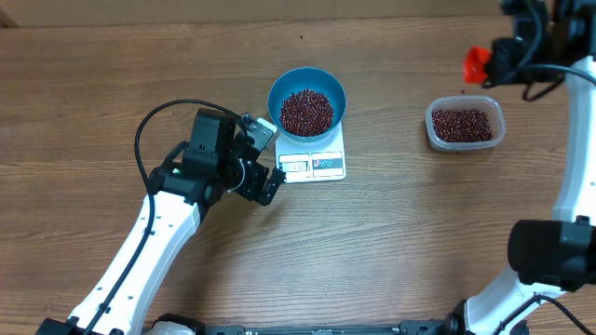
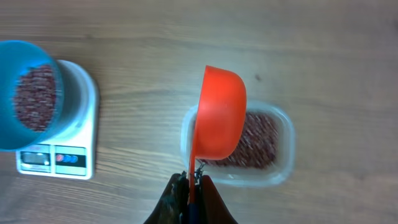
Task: Scoop item into bowl and weigh 150g on scale
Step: 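Move the empty scoop with the right gripper back toward the tub, then dip the red scoop into the tub and scoop up beans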
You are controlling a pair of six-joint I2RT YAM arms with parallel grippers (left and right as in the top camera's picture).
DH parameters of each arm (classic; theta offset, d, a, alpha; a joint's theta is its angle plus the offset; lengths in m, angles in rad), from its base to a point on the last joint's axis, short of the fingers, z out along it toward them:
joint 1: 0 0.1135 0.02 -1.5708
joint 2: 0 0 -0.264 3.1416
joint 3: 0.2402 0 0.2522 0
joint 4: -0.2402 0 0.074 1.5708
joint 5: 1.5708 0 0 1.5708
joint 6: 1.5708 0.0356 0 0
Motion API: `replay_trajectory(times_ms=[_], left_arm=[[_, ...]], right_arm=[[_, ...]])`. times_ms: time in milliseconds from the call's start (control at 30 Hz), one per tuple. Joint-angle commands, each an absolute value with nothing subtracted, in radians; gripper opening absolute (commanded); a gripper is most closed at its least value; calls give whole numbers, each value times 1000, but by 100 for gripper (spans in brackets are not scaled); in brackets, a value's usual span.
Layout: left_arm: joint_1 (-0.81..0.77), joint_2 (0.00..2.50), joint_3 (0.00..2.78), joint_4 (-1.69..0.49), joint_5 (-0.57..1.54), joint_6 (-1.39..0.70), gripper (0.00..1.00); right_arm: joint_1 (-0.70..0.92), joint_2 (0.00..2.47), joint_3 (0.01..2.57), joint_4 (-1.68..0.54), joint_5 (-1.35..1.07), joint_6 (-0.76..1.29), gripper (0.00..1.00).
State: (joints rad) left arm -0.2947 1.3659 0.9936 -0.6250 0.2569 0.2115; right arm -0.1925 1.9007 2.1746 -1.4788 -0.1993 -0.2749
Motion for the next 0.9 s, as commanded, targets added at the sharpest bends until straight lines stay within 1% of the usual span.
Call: replay_trajectory(times_ms=[0, 167, 333, 867], left_arm=[[-295, 1373, 992, -625, 258, 202, 99], [-295, 1373, 992, -624, 258, 202, 99], [-295, 1373, 992, -624, 258, 202, 100], [-295, 1373, 992, -625, 258, 202, 99]], right_arm=[[-233, 1882, 2108, -1482, -210, -270, 4], [-247, 1883, 2003, -1439, -210, -292, 4], [-246, 1908, 1917, -1394, -160, -292, 4], [-246, 2053, 1873, -1291, -80, -292, 4]])
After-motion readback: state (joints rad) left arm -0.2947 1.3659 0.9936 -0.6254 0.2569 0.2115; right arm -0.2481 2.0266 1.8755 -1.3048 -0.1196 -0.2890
